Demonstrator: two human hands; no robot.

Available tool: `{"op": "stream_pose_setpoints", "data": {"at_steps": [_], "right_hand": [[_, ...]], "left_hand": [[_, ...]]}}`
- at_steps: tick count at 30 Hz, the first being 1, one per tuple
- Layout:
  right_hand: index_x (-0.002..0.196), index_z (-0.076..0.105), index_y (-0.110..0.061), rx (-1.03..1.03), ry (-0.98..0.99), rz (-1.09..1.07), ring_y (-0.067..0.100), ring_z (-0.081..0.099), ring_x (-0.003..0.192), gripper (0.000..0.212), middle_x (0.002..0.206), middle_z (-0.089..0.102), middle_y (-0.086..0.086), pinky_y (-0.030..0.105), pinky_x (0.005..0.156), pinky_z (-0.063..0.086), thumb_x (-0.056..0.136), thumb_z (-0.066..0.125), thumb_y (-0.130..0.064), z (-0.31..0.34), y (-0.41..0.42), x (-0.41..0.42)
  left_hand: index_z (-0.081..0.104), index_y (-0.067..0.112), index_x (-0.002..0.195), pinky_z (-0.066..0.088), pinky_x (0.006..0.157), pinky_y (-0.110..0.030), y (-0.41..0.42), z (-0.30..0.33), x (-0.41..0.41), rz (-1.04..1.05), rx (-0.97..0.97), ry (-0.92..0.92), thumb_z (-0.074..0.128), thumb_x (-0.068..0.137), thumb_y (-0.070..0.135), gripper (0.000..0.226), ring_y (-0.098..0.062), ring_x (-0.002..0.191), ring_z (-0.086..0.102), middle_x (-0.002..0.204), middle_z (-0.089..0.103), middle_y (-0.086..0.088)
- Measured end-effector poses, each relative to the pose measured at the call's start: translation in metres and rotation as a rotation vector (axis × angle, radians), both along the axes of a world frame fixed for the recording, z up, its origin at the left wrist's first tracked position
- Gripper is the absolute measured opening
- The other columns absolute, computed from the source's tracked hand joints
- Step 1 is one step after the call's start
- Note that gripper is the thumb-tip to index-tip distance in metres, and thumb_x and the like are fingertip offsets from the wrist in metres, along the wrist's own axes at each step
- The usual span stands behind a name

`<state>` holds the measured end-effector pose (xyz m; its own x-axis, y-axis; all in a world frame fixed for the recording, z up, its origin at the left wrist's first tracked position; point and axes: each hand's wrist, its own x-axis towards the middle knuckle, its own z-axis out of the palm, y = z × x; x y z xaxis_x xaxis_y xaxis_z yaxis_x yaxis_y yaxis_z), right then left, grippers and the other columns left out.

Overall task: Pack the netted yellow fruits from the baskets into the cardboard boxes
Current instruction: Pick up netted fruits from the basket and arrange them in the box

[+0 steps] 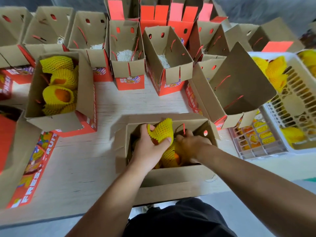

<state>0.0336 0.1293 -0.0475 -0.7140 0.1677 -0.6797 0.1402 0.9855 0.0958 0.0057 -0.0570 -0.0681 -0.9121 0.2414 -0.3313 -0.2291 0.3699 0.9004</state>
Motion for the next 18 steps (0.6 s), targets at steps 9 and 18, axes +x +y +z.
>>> {"op": "stream_pose_setpoints", "data": {"at_steps": [9, 18], "right_hand": [[0.154, 0.018, -0.026, 0.123, -0.092, 0.321, 0.046, 0.046, 0.131, 0.061, 0.154, 0.015, 0.018, 0.060, 0.102, 0.047, 0.103, 0.048, -0.015, -0.015, 0.015, -0.004], [0.152, 0.033, -0.039, -0.147, 0.083, 0.125, 0.031, 0.029, 0.145, 0.066, 0.154, 0.036, 0.001, 0.051, 0.119, 0.031, 0.094, 0.062, -0.025, 0.024, 0.026, -0.001]], "left_hand": [[0.039, 0.048, 0.108, 0.056, 0.071, -0.037, 0.000, 0.006, 0.001, -0.062, -0.013, -0.002, 0.073, 0.066, 0.066, 0.057, -0.014, 0.081, 0.068, 0.091, 0.069, 0.011], [0.040, 0.049, 0.103, 0.054, 0.068, -0.036, -0.001, 0.003, 0.001, -0.151, -0.020, -0.028, 0.077, 0.064, 0.059, 0.055, -0.016, 0.078, 0.066, 0.090, 0.067, 0.007]]}}
